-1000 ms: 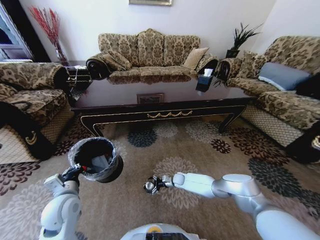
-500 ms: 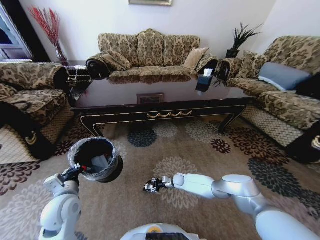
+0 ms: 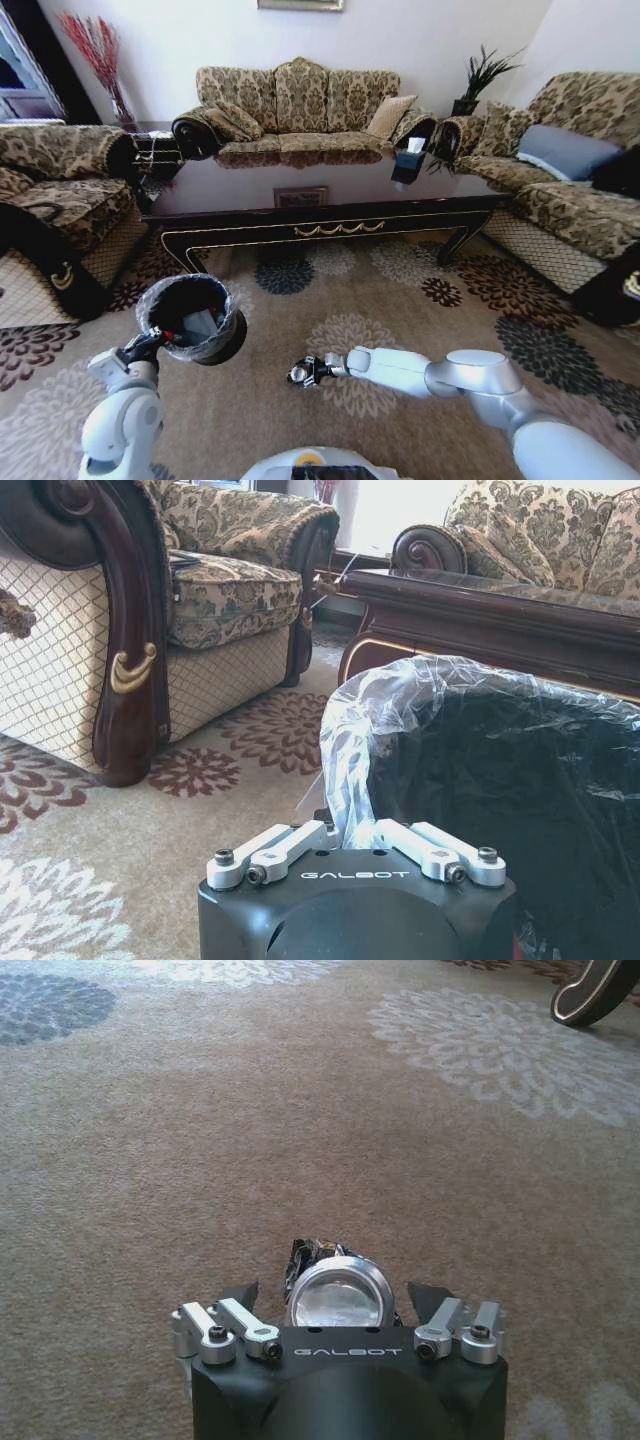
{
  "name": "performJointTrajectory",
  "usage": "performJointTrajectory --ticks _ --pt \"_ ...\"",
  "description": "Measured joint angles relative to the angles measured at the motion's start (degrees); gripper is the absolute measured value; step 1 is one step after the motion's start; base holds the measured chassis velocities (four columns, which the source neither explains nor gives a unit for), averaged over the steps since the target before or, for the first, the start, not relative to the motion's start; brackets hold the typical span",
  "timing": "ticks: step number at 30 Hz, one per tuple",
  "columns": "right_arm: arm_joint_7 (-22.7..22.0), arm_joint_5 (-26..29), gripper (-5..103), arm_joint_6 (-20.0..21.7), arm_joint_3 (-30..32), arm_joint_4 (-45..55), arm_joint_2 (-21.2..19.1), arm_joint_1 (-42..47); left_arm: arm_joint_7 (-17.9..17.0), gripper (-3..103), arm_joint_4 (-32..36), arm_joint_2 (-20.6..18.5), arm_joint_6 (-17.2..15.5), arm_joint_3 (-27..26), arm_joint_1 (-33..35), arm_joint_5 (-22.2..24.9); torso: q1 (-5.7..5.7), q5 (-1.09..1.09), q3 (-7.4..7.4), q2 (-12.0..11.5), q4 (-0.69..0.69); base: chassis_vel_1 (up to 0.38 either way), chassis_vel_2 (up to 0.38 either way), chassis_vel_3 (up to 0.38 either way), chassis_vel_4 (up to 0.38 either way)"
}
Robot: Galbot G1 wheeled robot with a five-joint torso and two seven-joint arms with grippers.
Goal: Move to the front of the table and pick up the trash from the floor, then place it into the trash bin.
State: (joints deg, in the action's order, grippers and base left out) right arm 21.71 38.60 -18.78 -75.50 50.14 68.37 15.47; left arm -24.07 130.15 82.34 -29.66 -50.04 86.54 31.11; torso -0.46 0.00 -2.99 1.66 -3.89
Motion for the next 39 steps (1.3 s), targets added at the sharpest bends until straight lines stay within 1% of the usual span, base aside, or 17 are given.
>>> performJointTrajectory --ticks 1,2,3,4,11,13,15,17,21,22,23,24,26,34,36,37,39 --pt "-0.01 -0.02 84 -0.01 0.01 -0.06 0.02 0.07 0.0 4 0.02 -0.01 0.0 0.0 0.02 0.0 0.0 0.0 0.0 0.0 0.0 0.0 0.0 0.0 0.0" --pt "-0.06 -0.11 94 -0.01 0.01 -0.16 0.03 0.23 0.0 4 0.06 -0.04 0.0 -0.01 0.07 0.0 0.0 0.0 0.0 0.0 0.0 0.0 0.0 0.0 0.0" --pt "-0.11 -0.16 94 -0.01 0.02 -0.19 0.03 0.31 0.0 4 0.09 -0.07 0.0 -0.04 0.12 0.0 0.0 0.0 0.0 0.0 0.0 0.0 0.0 0.0 0.0" --pt "-0.16 -0.22 98 -0.02 0.02 -0.21 0.04 0.37 0.0 4 0.11 -0.11 0.0 -0.1 0.14 0.0 0.0 0.0 0.0 0.0 0.0 0.0 0.0 0.0 0.0" --pt "-0.92 -0.23 103 -0.02 0.1 -0.57 0.38 0.59 -0.01 4 0.31 -0.19 0.0 -0.17 0.24 0.02 0.0 0.0 0.0 0.0 0.0 0.0 0.0 0.0 0.0" --pt "-0.98 -0.13 99 -0.02 0.11 -0.95 0.59 0.59 -0.02 4 0.37 -0.19 -0.01 -0.18 0.24 0.02 0.0 0.0 0.0 0.0 0.0 0.0 0.0 0.0 0.0" --pt "-0.92 -0.08 90 -0.01 0.14 -1.29 0.72 0.59 -0.02 4 0.38 -0.2 -0.01 -0.18 0.23 0.03 0.0 0.0 0.0 0.0 0.0 0.0 0.0 0.0 0.0" --pt "-0.91 -0.08 90 -0.01 0.16 -1.43 0.76 0.59 -0.02 4 0.38 -0.2 -0.01 -0.18 0.24 0.03 0.0 0.0 0.0 0.0 0.0 0.0 0.0 0.0 0.0" --pt "-0.82 -0.15 68 -0.01 0.28 -2.09 0.99 1.05 -0.04 4 0.38 -0.19 -0.01 -0.16 0.23 0.03 0.0 0.0 0.0 0.0 0.0 0.0 0.0 0.0 0.0" --pt "-0.82 -0.15 68 -0.01 0.28 -2.09 0.99 1.05 -0.04 4 0.38 -0.19 -0.01 -0.16 0.23 0.03 0.0 0.0 0.0 0.0 0.0 0.0 0.0 0.0 0.0" --pt "-0.81 -0.18 63 -0.03 0.33 -2.15 1.0 1.2 -0.04 4 0.38 -0.17 -0.02 -0.14 0.23 0.04 0.0 0.0 0.0 0.0 0.0 0.0 0.0 0.0 0.0" --pt "-0.82 -0.2 63 -0.1 0.39 -2.16 1.0 1.3 -0.04 4 0.38 -0.17 -0.02 -0.13 0.23 0.04 0.0 0.0 0.0 0.0 0.0 0.0 0.0 0.0 0.0" --pt "-0.82 -0.22 56 -0.15 0.54 -2.09 0.98 1.46 -0.04 4 0.37 -0.16 -0.03 -0.08 0.2 0.04 0.0 0.0 0.0 0.0 0.0 0.0 0.0 0.0 0.0" --pt "-0.66 -0.26 56 -0.14 0.65 -1.31 0.5 1.05 -0.04 4 0.19 -0.07 -0.04 0.08 0.01 0.04 0.0 0.0 0.0 0.0 0.01 0.0 0.0 0.0 0.0" --pt "-0.64 -0.19 53 -0.07 1.1 0.12 -0.31 0.42 -0.04 4 0.08 -0.08 -0.05 0.09 -0.04 0.04 0.0 0.0 0.0 0.0 0.0 0.0 0.0 0.0 0.0" --pt "-0.66 -0.03 49 -0.02 1.47 1.13 -0.79 -0.02 -0.03 4 0.03 -0.12 -0.07 0.09 -0.07 0.04 0.0 0.01 0.0 0.0 0.0 0.0 0.0 0.0 0.0" --pt "-0.74 0.24 49 0.0 1.72 1.91 -1.26 -0.44 -0.03 4 0.0 -0.16 -0.08 0.09 -0.09 0.05 0.0 0.01 0.0 0.0 0.0 0.0 0.0 0.0 0.0"
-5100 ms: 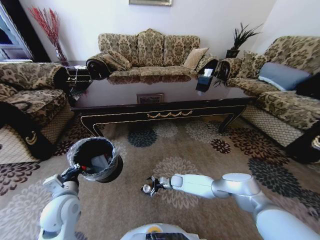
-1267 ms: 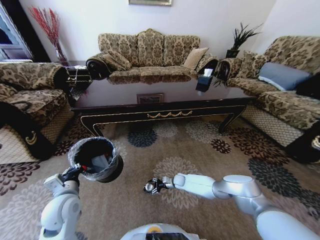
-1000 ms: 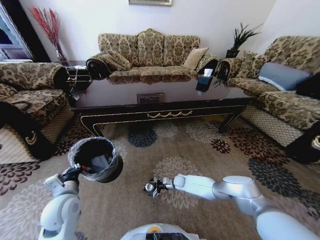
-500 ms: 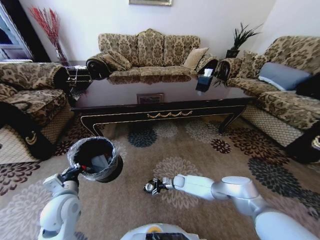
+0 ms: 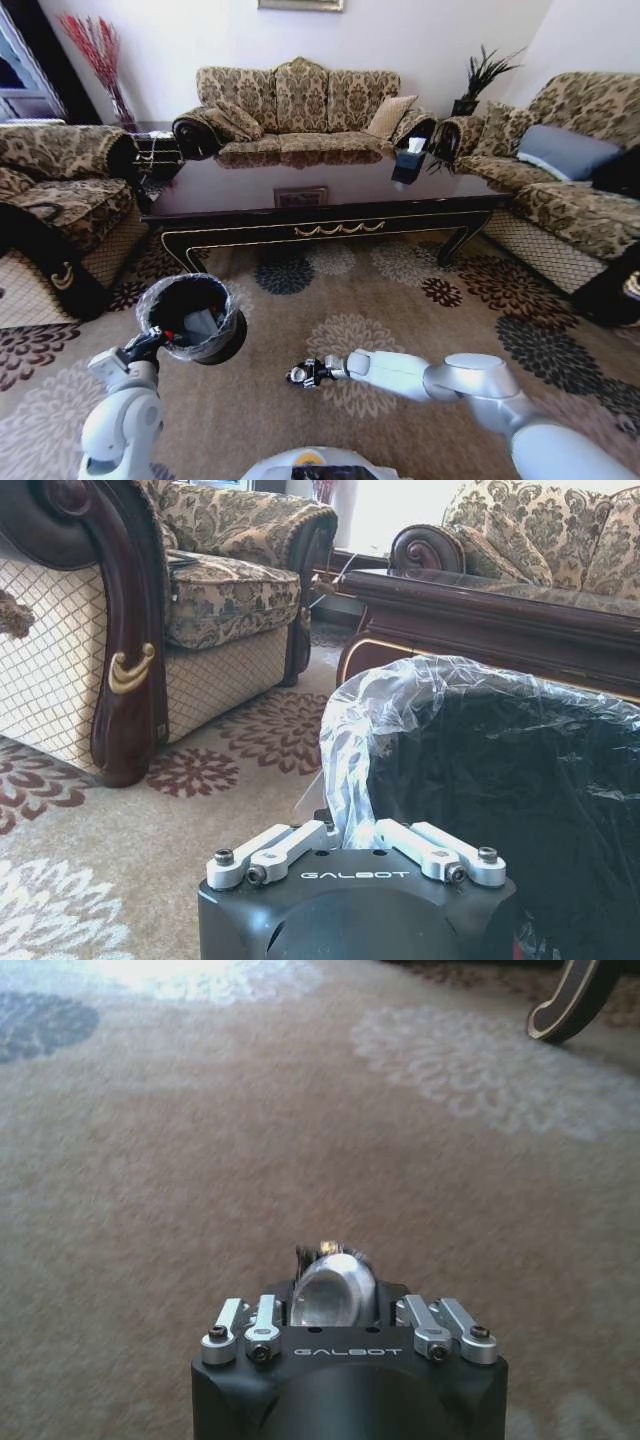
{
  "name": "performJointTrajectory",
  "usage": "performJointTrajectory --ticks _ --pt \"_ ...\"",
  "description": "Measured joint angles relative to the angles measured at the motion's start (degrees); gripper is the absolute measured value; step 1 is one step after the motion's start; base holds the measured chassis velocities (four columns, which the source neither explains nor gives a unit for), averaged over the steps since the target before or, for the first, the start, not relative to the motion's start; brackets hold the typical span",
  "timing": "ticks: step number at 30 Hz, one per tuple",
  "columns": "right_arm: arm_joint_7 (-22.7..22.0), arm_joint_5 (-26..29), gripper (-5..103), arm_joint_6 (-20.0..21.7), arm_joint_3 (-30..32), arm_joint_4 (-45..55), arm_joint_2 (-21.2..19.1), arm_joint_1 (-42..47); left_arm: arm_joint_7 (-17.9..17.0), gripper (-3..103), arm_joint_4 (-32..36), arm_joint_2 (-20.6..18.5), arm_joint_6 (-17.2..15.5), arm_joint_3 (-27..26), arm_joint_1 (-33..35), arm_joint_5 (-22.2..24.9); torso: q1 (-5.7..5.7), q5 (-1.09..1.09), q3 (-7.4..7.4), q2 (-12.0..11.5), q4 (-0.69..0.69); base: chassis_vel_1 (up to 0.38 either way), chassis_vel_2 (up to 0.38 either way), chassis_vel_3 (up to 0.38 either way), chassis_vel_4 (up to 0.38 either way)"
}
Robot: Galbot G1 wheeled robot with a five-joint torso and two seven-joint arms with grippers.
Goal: Move to the front of the table and pick up the trash from the floor, then place it into the trash bin.
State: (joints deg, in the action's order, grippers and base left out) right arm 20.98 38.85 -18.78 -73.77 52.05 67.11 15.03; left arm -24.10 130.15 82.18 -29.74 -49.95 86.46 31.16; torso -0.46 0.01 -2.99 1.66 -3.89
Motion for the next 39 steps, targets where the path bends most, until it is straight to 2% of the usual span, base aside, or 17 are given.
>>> performJointTrajectory --ticks 1,3,4,5,7,8,10,14,18,20,26,28,31,32,34,37,39 --pt "-0.2 0.55 43 0.12 0.15 1.38 -0.86 -0.83 0.0 4 -0.1 -0.06 -0.02 -0.02 -0.06 -0.01 0.0 0.0 0.0 0.0 0.0 0.0 0.0 0.0 0.0" --pt "-0.34 1.15 43 0.31 0.14 3.0 -1.79 -1.9 0.0 4 -0.23 -0.11 -0.05 -0.02 -0.18 -0.02 0.0 -0.01 0.0 0.0 0.0 0.0 0.0 0.0 0.0" --pt "-0.41 1.62 32 0.49 -0.02 4.2 -2.57 -2.8 0.0 4 -0.29 -0.12 -0.11 0.01 -0.28 0.0 0.0 -0.01 0.0 0.0 0.0 0.0 0.0 0.0 0.0" --pt "-0.44 1.9 32 0.65 -0.15 4.87 -3.03 -3.33 0.0 4 -0.36 -0.13 -0.16 0.07 -0.4 -0.01 0.0 -0.01 0.0 0.0 0.0 0.0 0.0 0.0 0.0" --pt "-0.78 2.4 21 0.9 -0.4 6.11 -3.89 -4.28 0.0 4 -0.41 -0.06 -0.25 0.38 -0.65 -0.01 0.0 -0.02 0.0 0.0 -0.01 0.0 0.0 0.0 0.0" --pt "-0.78 2.4 21 0.9 -0.4 6.11 -3.89 -4.28 0.0 4 -0.41 -0.06 -0.25 0.38 -0.65 -0.01 0.0 -0.02 0.0 0.0 -0.01 0.0 0.0 0.0 0.0" --pt "-1.02 2.42 11 0.9 -0.44 5.97 -3.77 -4.15 0.0 4 -0.41 -0.01 -0.34 0.54 -0.73 0.0 0.0 -0.01 0.0 0.0 -0.01 0.0 0.0 0.0 0.0" --pt "-1.24 1.88 12 0.62 -0.45 4.36 -2.2 -2.79 0.0 4 -0.43 -0.07 -0.36 0.53 -0.69 -0.02 0.0 -0.01 0.0 -0.01 -0.01 0.0 0.0 0.0 0.0" --pt "-1.22 0.95 33 0.08 -0.43 1.5 0.58 -1.3 0.0 4 -0.55 -0.13 -0.36 0.37 -0.41 -0.02 0.0 -0.01 0.0 0.0 0.01 0.0 0.0 0.0 0.0" --pt "-1.2 0.89 33 0.02 -0.42 1.12 0.97 -1.14 0.0 4 -0.56 -0.12 -0.36 0.34 -0.35 -0.02 0.0 -0.01 0.0 0.0 0.01 0.0 0.0 0.0 0.0" --pt "-1.01 0.63 62 -0.05 -0.55 -0.54 1.74 -0.86 0.0 4 -0.62 -0.16 -0.35 0.2 -0.41 -0.01 0.0 -0.01 0.0 0.0 0.0 0.0 0.0 0.0 0.0" --pt "-0.95 0.57 62 -0.09 -0.55 -0.75 1.72 -0.76 0.0 4 -0.63 -0.16 -0.35 0.21 -0.45 0.0 0.0 -0.01 0.0 0.0 0.0 0.0 0.0 0.0 0.0" --pt "-0.82 0.3 78 -0.26 -0.52 -1.4 1.58 -0.34 0.01 4 -0.77 -0.13 -0.33 0.26 -0.57 0.01 0.0 -0.01 0.0 0.0 -0.01 0.0 0.0 0.0 0.0" --pt "-0.82 0.3 78 -0.26 -0.52 -1.4 1.58 -0.34 0.01 4 -0.77 -0.13 -0.33 0.26 -0.57 0.01 0.0 -0.01 0.0 0.0 -0.01 0.0 0.0 0.0 0.0" --pt "-0.79 -0.18 89 -0.61 -0.33 -2.31 1.72 -0.02 0.01 4 -0.77 -0.08 -0.33 0.35 -0.59 0.01 0.0 -0.02 0.0 0.0 -0.01 0.0 0.0 0.0 0.0" --pt "-0.65 -0.82 97 -1.11 -0.02 -3.61 2.22 0.51 0.02 4 -0.77 -0.07 -0.33 0.4 -0.6 0.01 0.0 -0.01 0.0 0.0 0.0 0.0 0.0 0.0 0.0" --pt "-0.57 -0.96 99 -1.24 0.1 -3.96 2.39 0.69 0.02 4 -0.78 -0.06 -0.33 0.4 -0.6 0.02 0.0 -0.01 0.0 0.0 -0.01 0.0 0.0 0.0 0.0"
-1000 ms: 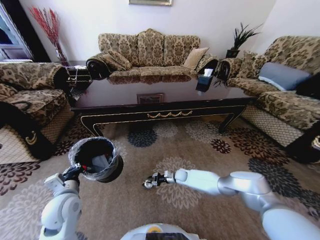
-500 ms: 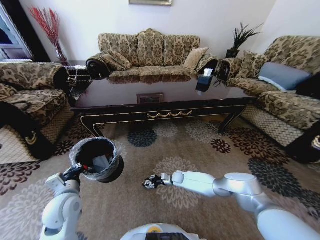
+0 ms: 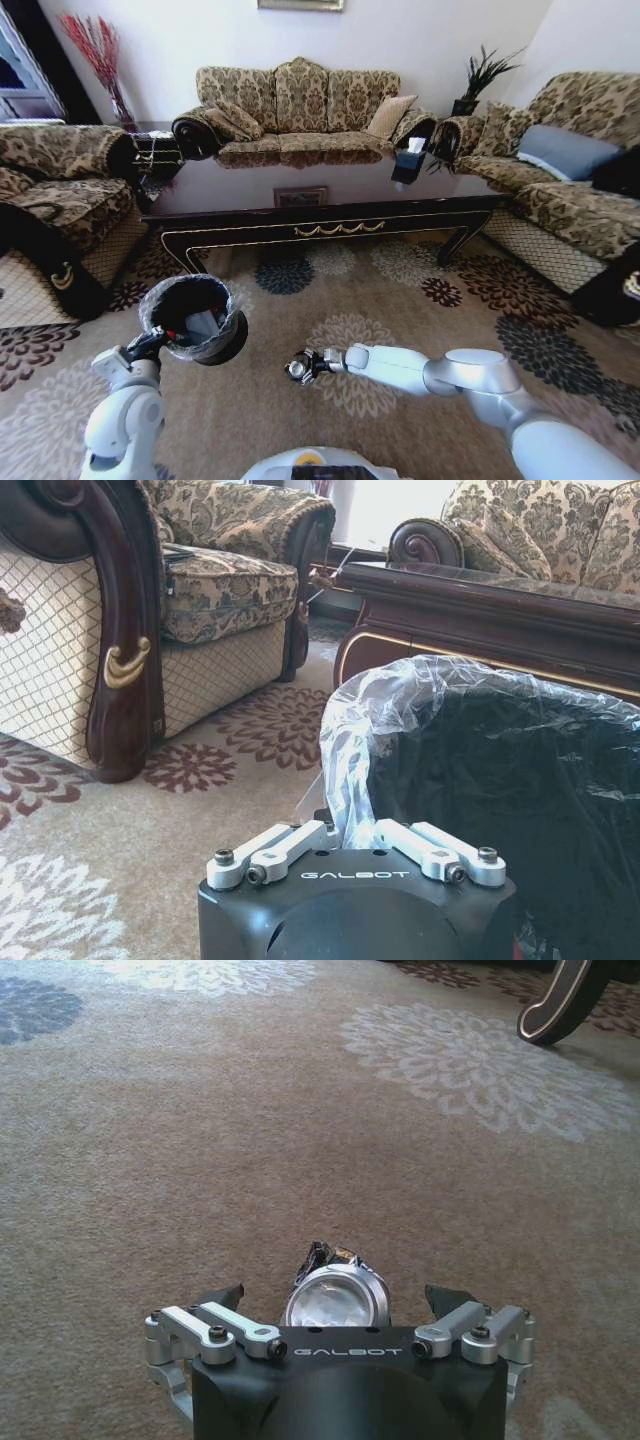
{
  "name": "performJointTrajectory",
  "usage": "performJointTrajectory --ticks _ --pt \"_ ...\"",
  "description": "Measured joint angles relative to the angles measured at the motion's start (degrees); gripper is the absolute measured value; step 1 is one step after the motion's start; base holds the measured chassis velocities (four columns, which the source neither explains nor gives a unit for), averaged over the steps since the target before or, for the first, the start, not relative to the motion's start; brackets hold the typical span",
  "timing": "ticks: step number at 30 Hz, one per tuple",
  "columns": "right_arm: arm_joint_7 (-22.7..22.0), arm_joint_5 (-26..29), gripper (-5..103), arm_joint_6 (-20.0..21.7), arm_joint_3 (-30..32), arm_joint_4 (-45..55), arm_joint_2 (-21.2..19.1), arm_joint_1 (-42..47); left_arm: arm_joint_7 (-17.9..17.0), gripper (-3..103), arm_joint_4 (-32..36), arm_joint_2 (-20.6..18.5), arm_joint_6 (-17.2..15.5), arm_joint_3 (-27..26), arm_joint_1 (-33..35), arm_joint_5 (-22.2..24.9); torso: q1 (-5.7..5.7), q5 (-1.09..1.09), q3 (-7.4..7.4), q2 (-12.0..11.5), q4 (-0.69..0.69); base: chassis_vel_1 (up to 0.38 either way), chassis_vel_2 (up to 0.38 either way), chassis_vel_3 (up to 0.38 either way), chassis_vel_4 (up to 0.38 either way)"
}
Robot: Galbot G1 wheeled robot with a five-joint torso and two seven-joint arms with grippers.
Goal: Move to the front of the table and pick up the trash from the floor, then place it into the trash bin.
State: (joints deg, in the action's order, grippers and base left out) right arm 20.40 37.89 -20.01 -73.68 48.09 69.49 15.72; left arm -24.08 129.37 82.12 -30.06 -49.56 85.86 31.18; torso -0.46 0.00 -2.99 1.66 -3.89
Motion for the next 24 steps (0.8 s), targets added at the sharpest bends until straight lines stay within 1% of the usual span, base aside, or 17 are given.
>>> performJointTrajectory --ticks 6,7,10,11,13,14,15,16,17,19,22,23,24 --pt "0.16 -0.4 100 -0.3 0.33 -2.02 1.44 0.83 0.01 4 0.0 -0.06 0.0 0.0 0.04 -0.01 0.0 0.0 0.0 0.0 0.0 0.0 0.0 0.0 0.0" --pt "0.22 -0.43 101 -0.33 0.36 -2.36 1.65 0.92 0.01 4 0.0 -0.07 0.0 -0.01 0.04 -0.01 0.0 0.0 0.0 0.0 0.01 0.0 0.0 0.0 0.0" --pt "0.49 -0.44 97 -0.35 0.4 -2.86 1.99 1.16 0.01 4 0.0 -0.1 0.02 -0.01 0.04 -0.03 0.0 0.0 0.0 0.0 0.01 0.0 0.0 0.0 0.0" --pt "0.57 -0.44 97 -0.35 0.39 -2.89 2.03 1.22 0.01 4 0.0 -0.11 0.03 -0.02 0.03 -0.03 0.0 0.0 0.0 0.0 0.0 0.0 0.0 0.0 0.0" --pt "0.71 -0.44 86 -0.35 0.4 -2.97 2.07 1.43 0.01 4 -0.01 -0.15 0.05 -0.03 0.0 -0.03 0.0 0.0 0.0 0.0 0.01 0.0 0.0 0.0 0.0" --pt "0.71 -0.44 86 -0.35 0.4 -2.97 2.07 1.43 0.01 4 -0.01 -0.15 0.05 -0.03 0.0 -0.03 0.0 0.0 0.0 0.0 0.01 0.0 0.0 0.0 0.0" --pt "0.72 -0.44 81 -0.35 0.4 -3.01 2.07 1.46 0.01 4 -0.02 -0.16 0.05 -0.03 -0.02 -0.03 0.0 0.0 0.0 0.0 0.0 0.0 0.0 0.0 0.0" --pt "0.73 -0.44 81 -0.35 0.4 -3.03 2.07 1.48 0.01 4 -0.02 -0.18 0.05 -0.03 -0.04 -0.03 0.0 0.0 0.0 0.0 0.0 0.0 0.0 0.0 0.0" --pt "0.74 -0.44 70 -0.35 0.4 -3.06 2.03 1.51 0.02 4 -0.02 -0.2 0.05 -0.03 -0.05 -0.03 0.0 0.0 0.0 0.0 0.0 0.0 0.0 0.0 0.0" --pt "0.74 -0.44 70 -0.35 0.41 -3.08 1.99 1.54 0.01 4 -0.02 -0.21 0.05 -0.03 -0.05 -0.03 0.0 0.0 0.0 0.0 0.0 0.0 0.0 0.0 0.0" --pt "0.78 -0.71 55 -0.46 0.72 -3.26 1.82 1.78 0.01 4 0.05 -0.22 0.05 -0.03 -0.04 -0.03 0.0 0.0 0.0 0.0 0.0 0.0 0.0 0.0 0.0" --pt "0.81 -0.77 52 -0.5 0.85 -3.18 1.81 1.86 0.02 4 0.08 -0.22 0.05 -0.03 -0.02 -0.03 0.0 0.01 0.01 0.0 0.0 0.0 0.0 0.0 0.0" --pt "0.81 -0.77 52 -0.5 0.85 -3.18 1.81 1.86 0.02 4 0.08 -0.22 0.05 -0.03 -0.02 -0.03 0.0 0.01 0.01 0.0 0.0 0.0 0.0 0.0 0.0"
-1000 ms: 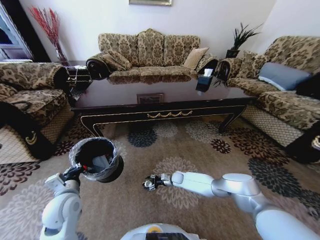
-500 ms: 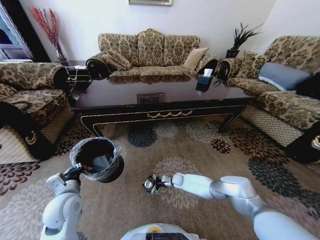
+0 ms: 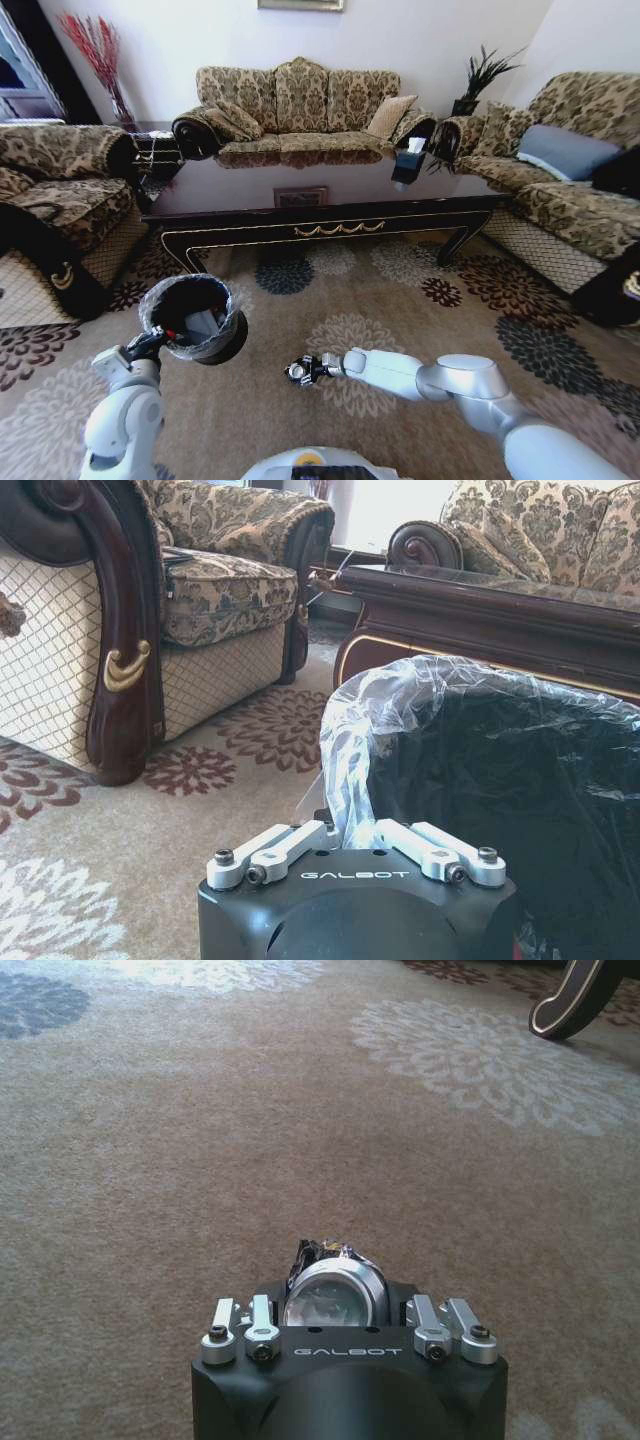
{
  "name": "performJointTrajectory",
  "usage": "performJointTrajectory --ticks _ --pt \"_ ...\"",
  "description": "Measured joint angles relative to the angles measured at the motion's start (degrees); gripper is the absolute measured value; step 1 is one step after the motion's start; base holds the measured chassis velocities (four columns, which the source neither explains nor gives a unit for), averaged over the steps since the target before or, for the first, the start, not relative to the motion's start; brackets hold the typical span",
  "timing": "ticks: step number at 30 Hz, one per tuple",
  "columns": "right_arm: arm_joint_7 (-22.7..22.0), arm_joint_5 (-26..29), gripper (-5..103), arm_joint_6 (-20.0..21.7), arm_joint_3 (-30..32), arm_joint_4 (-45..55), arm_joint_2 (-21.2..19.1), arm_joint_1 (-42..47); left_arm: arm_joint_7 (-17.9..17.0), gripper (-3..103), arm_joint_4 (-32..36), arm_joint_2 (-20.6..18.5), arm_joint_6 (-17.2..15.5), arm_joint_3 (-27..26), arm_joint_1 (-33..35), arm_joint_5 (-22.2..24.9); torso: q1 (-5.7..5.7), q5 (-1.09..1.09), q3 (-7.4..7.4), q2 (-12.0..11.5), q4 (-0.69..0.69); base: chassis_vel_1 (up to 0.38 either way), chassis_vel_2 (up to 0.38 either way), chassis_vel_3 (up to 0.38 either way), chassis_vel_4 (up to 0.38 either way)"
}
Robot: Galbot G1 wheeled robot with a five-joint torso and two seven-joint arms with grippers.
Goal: Move to the front of the table and pick up the trash from the floor, then place it into the trash bin.
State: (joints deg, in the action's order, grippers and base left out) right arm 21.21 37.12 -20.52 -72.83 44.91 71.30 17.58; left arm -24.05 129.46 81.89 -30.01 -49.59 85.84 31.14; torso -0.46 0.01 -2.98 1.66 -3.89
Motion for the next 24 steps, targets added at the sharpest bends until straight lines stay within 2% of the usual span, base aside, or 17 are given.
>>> performJointTrajectory --ticks 8,16,17,19,22,23,24 --pt "0.15 -0.38 36 -0.22 0.41 0.09 -0.23 0.36 0.0 4 -0.07 0.23 0.0 0.2 0.01 -0.04 0.0 0.02 0.01 0.0 0.02 0.0 0.0 0.0 0.0" --pt "0.33 -0.51 35 -0.28 0.52 0.1 -0.47 0.3 0.0 4 -0.19 0.19 0.0 0.23 -0.13 -0.06 0.0 0.01 0.0 0.01 0.01 0.0 0.0 0.0 0.0" --pt "0.31 -0.58 44 -0.28 0.55 0.04 -0.62 0.26 0.0 4 -0.22 0.17 0.0 0.23 -0.16 -0.06 0.0 -0.01 0.0 0.0 0.0 0.0 0.0 0.0 0.0" --pt "0.28 -0.67 44 -0.29 0.55 0.0 -0.72 0.25 -0.01 4 -0.23 0.17 0.0 0.24 -0.16 -0.06 0.0 -0.02 -0.01 0.0 0.0 0.0 0.0 0.0 0.0" --pt "0.76 -0.89 61 -0.31 0.51 -0.15 -1.13 0.09 -0.01 4 -0.23 0.19 0.0 0.26 -0.19 -0.06 0.0 -0.04 -0.02 0.0 -0.02 0.0 0.0 0.0 0.0" --pt "0.76 -0.89 61 -0.31 0.51 -0.15 -1.13 0.09 -0.01 4 -0.23 0.19 0.0 0.26 -0.19 -0.06 0.0 -0.04 -0.02 0.0 -0.02 0.0 0.0 0.0 0.0" --pt "0.96 -0.93 66 -0.29 0.49 -0.23 -1.35 0.02 -0.01 4 -0.23 0.19 0.0 0.26 -0.19 -0.05 0.0 -0.04 -0.03 0.0 -0.03 0.0 0.0 0.0 0.0"
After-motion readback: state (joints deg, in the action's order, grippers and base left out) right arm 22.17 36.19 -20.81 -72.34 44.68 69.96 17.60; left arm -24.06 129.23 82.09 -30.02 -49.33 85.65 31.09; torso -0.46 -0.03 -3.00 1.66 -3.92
